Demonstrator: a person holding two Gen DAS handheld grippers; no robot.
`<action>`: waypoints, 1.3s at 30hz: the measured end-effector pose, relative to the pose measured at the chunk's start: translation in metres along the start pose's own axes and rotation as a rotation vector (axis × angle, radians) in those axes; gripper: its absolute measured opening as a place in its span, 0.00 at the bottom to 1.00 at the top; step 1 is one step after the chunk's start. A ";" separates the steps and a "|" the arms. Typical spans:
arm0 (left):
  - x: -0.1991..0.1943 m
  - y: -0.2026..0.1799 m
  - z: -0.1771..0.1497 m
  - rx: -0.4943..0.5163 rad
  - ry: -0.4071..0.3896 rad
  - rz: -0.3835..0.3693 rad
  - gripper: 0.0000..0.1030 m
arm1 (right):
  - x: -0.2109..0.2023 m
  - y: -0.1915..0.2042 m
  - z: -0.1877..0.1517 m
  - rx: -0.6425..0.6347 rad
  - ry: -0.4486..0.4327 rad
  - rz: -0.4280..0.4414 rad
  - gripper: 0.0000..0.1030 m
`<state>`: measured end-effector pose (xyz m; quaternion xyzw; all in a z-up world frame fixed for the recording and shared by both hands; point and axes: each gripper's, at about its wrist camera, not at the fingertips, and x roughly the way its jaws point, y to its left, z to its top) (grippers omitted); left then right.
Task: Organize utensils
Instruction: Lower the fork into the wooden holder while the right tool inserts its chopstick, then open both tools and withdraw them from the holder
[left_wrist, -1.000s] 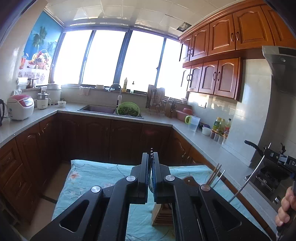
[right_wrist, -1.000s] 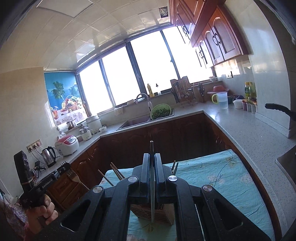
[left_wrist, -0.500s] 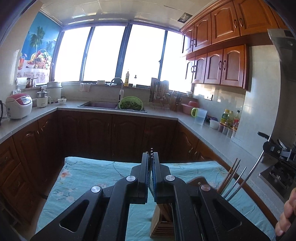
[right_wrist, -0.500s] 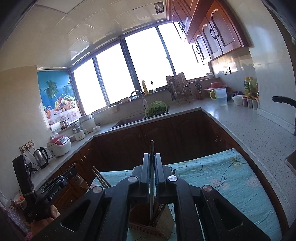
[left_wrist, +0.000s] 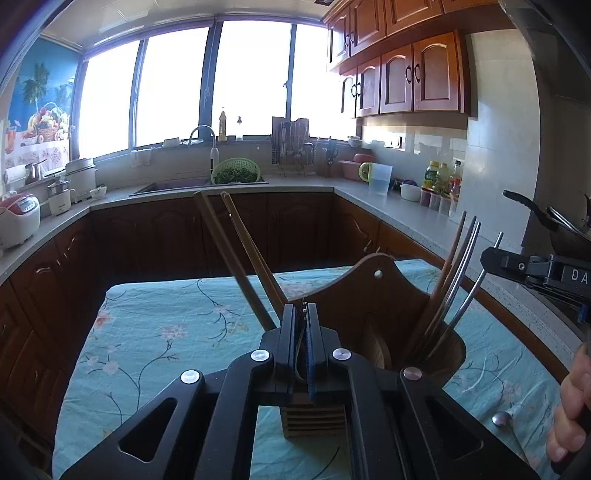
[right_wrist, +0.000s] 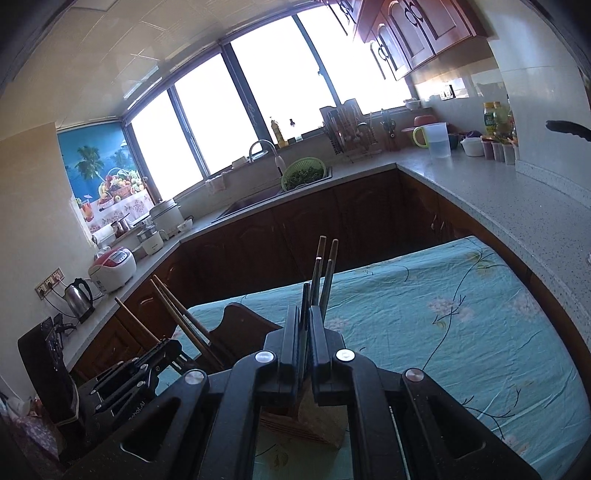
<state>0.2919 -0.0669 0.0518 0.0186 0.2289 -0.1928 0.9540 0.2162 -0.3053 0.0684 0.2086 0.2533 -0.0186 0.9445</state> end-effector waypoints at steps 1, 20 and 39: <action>0.000 0.001 0.001 0.002 0.003 0.000 0.03 | 0.000 0.000 0.000 0.001 0.000 0.002 0.05; -0.005 0.005 -0.004 -0.033 0.016 -0.001 0.04 | 0.004 0.000 0.002 0.007 0.008 0.002 0.05; -0.009 0.006 -0.001 -0.125 0.045 -0.042 0.16 | 0.001 -0.016 0.000 0.086 0.010 0.034 0.36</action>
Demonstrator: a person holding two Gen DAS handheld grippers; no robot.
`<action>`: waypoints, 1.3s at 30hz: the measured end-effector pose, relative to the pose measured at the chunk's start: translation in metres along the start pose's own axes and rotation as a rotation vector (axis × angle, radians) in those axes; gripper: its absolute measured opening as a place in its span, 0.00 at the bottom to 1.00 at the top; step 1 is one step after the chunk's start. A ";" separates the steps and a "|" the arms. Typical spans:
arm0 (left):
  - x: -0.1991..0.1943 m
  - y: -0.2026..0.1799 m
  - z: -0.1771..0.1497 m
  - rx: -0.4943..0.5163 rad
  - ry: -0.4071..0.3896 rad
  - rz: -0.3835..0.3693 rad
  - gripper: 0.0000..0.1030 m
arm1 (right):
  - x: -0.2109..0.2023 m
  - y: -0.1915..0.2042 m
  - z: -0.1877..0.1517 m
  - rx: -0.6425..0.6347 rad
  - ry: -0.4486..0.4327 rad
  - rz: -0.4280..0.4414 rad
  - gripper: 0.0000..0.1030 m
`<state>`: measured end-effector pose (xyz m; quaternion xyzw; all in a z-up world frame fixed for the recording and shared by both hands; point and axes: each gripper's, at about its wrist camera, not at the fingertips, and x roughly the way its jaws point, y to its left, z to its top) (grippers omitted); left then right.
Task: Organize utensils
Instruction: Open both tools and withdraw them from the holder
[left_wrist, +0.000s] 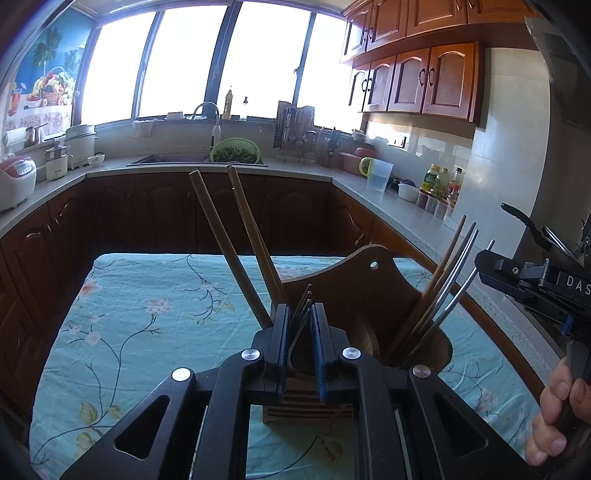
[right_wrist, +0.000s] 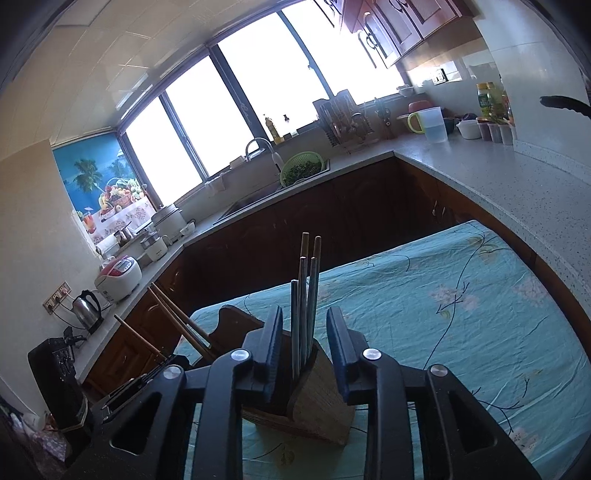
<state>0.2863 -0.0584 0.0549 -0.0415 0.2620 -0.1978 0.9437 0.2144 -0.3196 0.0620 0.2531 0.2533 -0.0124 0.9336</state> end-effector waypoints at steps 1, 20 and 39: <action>-0.002 -0.003 0.001 0.000 -0.003 0.002 0.18 | -0.002 -0.002 0.000 0.008 -0.005 0.003 0.45; -0.075 0.004 -0.055 -0.076 -0.028 0.117 0.78 | -0.053 -0.016 -0.038 0.094 -0.025 0.052 0.79; -0.194 0.030 -0.128 -0.113 0.012 0.164 0.86 | -0.125 0.016 -0.153 -0.079 0.032 -0.015 0.91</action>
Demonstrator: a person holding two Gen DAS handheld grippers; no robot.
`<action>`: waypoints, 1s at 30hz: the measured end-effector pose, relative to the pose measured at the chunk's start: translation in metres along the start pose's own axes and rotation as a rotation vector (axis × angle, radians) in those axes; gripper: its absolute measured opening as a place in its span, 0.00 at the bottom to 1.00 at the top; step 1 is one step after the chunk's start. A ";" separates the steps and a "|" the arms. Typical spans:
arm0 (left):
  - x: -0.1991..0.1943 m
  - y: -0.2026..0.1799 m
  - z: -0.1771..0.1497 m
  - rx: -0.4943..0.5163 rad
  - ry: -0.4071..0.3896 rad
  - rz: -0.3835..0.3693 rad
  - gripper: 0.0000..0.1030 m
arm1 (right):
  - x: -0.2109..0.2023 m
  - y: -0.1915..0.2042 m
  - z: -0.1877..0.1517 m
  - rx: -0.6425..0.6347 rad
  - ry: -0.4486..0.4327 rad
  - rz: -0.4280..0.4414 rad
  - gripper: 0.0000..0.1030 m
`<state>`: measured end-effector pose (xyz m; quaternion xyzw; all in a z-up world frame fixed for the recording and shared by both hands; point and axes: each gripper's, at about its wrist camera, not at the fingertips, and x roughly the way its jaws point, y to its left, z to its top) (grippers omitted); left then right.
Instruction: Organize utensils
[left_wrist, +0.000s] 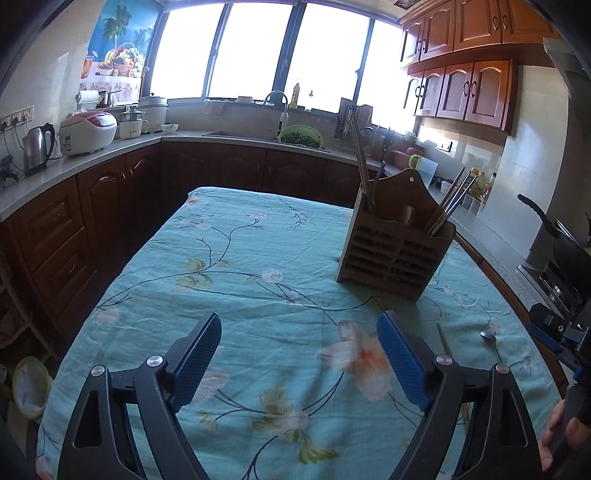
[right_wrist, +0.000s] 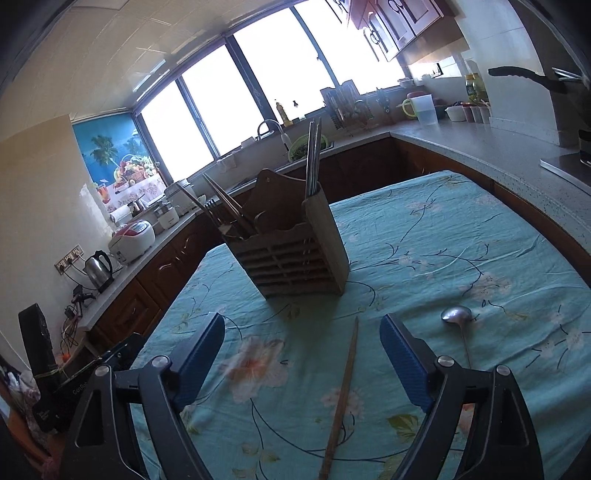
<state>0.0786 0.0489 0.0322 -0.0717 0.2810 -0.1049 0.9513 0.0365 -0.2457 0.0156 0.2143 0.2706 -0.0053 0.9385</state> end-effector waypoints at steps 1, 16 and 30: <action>-0.006 0.001 -0.002 0.006 -0.014 -0.002 0.87 | -0.004 0.003 -0.002 -0.022 -0.009 -0.011 0.97; -0.113 -0.009 -0.021 0.114 -0.280 -0.010 0.99 | -0.107 0.043 0.012 -0.216 -0.371 -0.012 1.00; -0.124 -0.022 -0.083 0.149 -0.201 0.053 0.99 | -0.087 0.048 -0.075 -0.304 -0.276 -0.123 1.00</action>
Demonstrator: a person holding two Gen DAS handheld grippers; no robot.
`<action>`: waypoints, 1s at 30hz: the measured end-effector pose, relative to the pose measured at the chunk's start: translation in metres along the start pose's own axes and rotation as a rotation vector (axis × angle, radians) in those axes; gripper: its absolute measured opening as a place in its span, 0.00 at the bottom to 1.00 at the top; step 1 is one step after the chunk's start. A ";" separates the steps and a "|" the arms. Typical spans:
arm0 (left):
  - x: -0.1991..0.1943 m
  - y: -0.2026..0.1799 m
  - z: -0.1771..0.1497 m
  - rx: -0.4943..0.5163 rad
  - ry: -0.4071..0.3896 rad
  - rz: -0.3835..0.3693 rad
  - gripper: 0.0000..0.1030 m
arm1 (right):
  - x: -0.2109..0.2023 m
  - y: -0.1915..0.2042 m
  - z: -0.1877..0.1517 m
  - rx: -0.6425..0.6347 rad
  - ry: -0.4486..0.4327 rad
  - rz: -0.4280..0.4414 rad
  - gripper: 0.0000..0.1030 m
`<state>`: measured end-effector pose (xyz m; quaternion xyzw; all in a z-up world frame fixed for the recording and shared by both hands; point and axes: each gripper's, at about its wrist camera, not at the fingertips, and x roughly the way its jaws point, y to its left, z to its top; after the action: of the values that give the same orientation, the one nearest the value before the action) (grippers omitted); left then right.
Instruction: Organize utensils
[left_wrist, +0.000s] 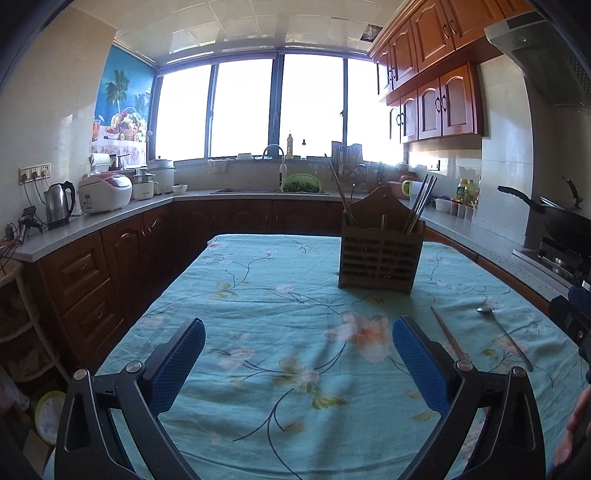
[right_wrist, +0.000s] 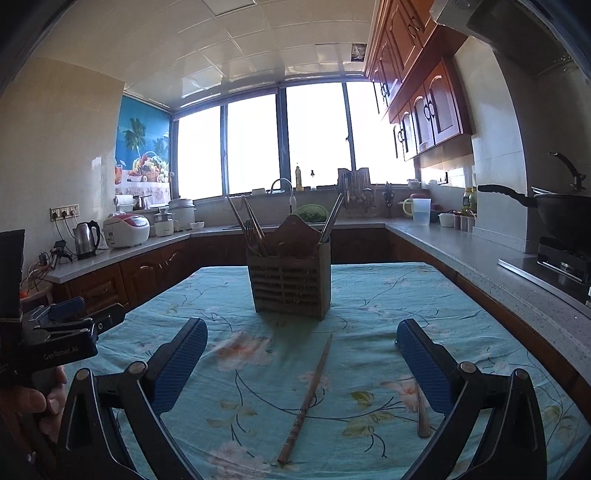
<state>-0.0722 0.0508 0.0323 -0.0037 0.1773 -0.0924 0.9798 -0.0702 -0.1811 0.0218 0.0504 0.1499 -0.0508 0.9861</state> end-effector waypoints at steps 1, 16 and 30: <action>-0.001 -0.001 -0.002 0.004 0.008 0.002 0.99 | -0.001 0.001 -0.002 -0.003 0.006 -0.005 1.00; -0.003 -0.002 -0.008 0.020 0.027 0.015 0.99 | -0.009 -0.001 -0.019 0.027 0.021 -0.010 1.00; -0.001 0.000 -0.014 0.023 0.015 0.023 0.99 | -0.014 -0.002 -0.022 0.031 0.004 -0.018 1.00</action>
<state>-0.0784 0.0512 0.0198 0.0101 0.1835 -0.0830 0.9795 -0.0906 -0.1795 0.0049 0.0644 0.1516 -0.0619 0.9844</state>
